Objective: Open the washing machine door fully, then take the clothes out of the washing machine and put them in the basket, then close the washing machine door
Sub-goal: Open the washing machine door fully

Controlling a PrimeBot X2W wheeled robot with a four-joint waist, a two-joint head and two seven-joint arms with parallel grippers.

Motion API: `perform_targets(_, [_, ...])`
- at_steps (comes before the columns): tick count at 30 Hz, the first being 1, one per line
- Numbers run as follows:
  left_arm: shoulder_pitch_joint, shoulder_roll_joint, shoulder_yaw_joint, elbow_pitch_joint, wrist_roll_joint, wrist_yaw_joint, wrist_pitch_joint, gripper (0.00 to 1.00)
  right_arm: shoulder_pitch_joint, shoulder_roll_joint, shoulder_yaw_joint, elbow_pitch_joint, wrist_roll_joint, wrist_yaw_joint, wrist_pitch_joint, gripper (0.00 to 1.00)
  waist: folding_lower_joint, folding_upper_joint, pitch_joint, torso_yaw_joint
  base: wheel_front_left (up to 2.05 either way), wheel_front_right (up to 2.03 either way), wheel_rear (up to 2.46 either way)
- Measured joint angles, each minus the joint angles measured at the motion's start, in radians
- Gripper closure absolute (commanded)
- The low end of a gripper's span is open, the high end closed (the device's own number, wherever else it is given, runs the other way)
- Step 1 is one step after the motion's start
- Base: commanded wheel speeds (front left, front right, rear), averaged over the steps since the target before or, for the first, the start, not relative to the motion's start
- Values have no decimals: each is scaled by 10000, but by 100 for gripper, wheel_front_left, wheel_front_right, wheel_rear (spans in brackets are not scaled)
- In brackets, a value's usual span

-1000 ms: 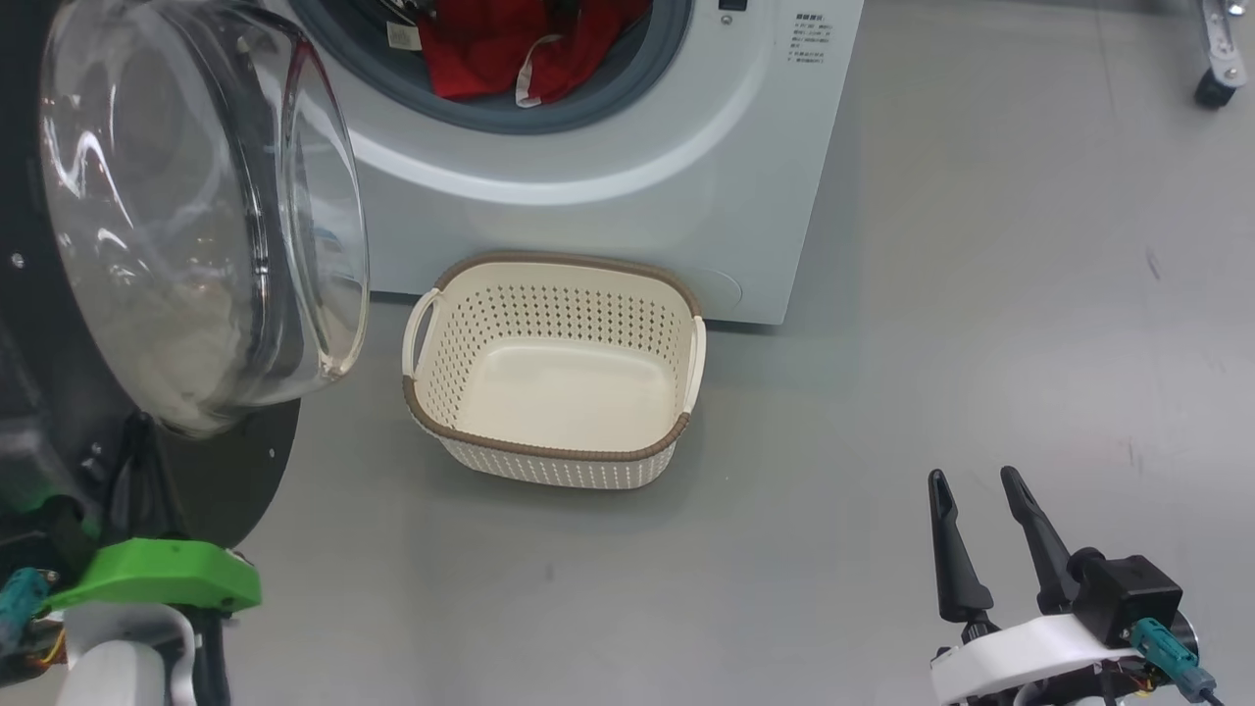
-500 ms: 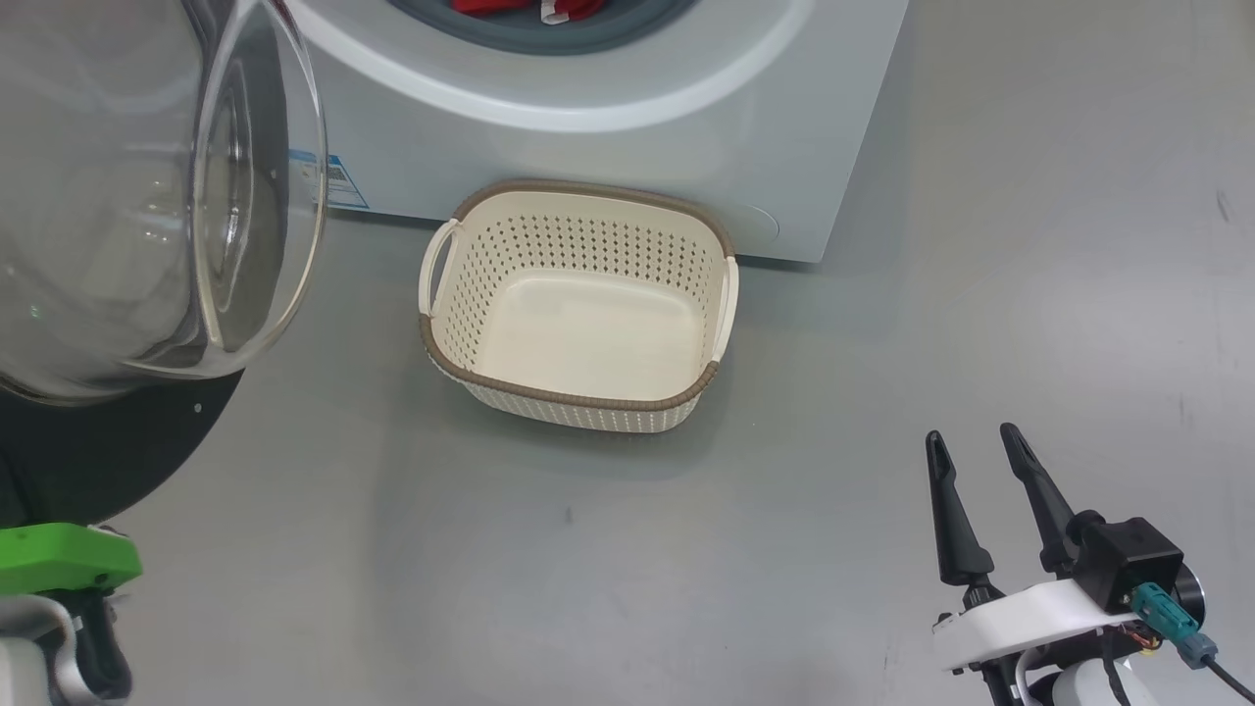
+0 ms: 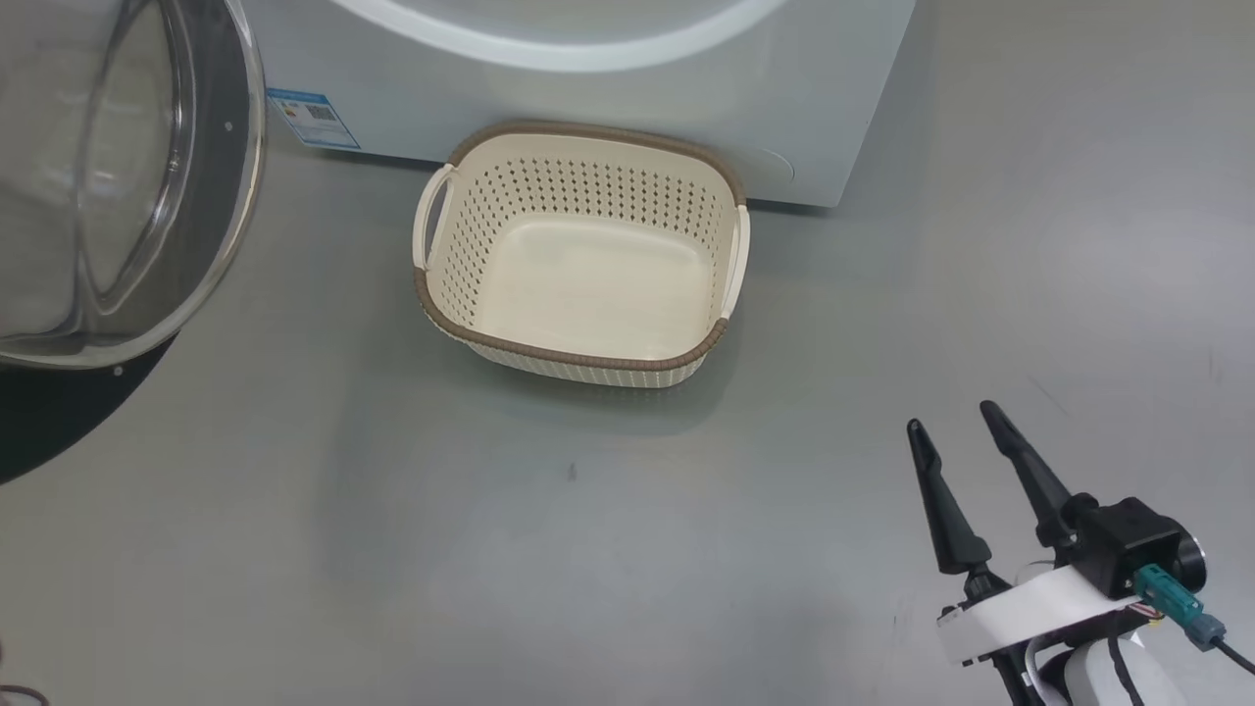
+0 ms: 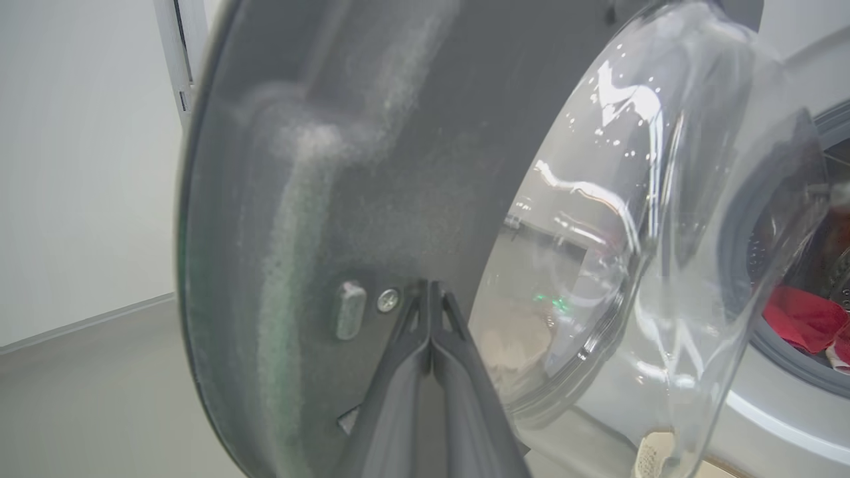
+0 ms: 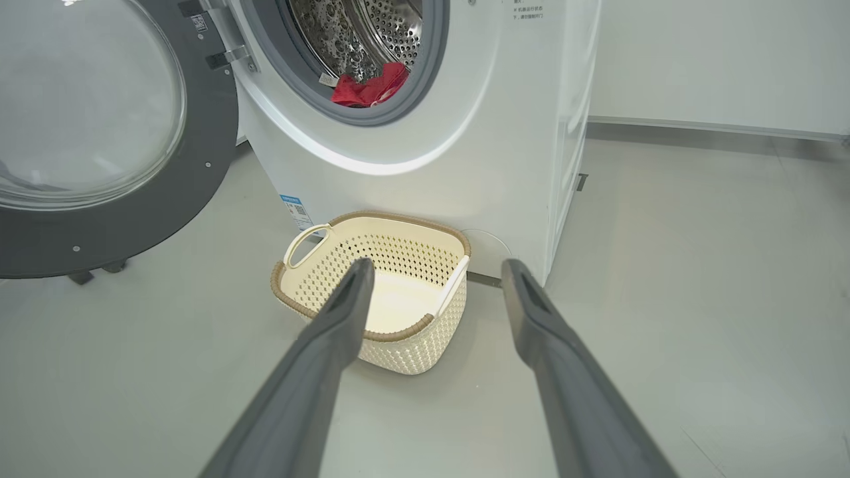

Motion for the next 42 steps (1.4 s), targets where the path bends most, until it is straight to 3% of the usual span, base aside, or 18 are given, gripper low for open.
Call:
perform_targets(11, [-714, 765, 267, 529, -4, -134, -46, 100, -383, -221, -121, -222, -100, 0, 100, 0, 0, 0, 830, -51, 0, 0, 0])
perform_targets(19, [-1082, 813, 259, 984, -4, -280, -46, 100, -523, -282, -211, -184, -98, 0, 100, 0, 0, 0, 1068, -84, 0, 0, 0])
perform_targets(26, [-1087, 723, 151, 1177, 238, -495, -46, 100, -537, -138, -339, 111, -12, 0, 90, 0, 0, 0, 786, -74, 0, 0, 0])
perform_targets(31, [-999, 219, -226, 1193, 546, -679, -46, 100, -537, -19, -357, 374, 125, 2, 86, 0, 0, 0, 376, -41, 0, 0, 0])
perform_targets(42, [294, -121, -865, 1223, 1323, -1231, -44, 100, -502, 309, -314, 920, 443, 4, 71, 0, 0, 0, -924, -152, 0, 0, 0])
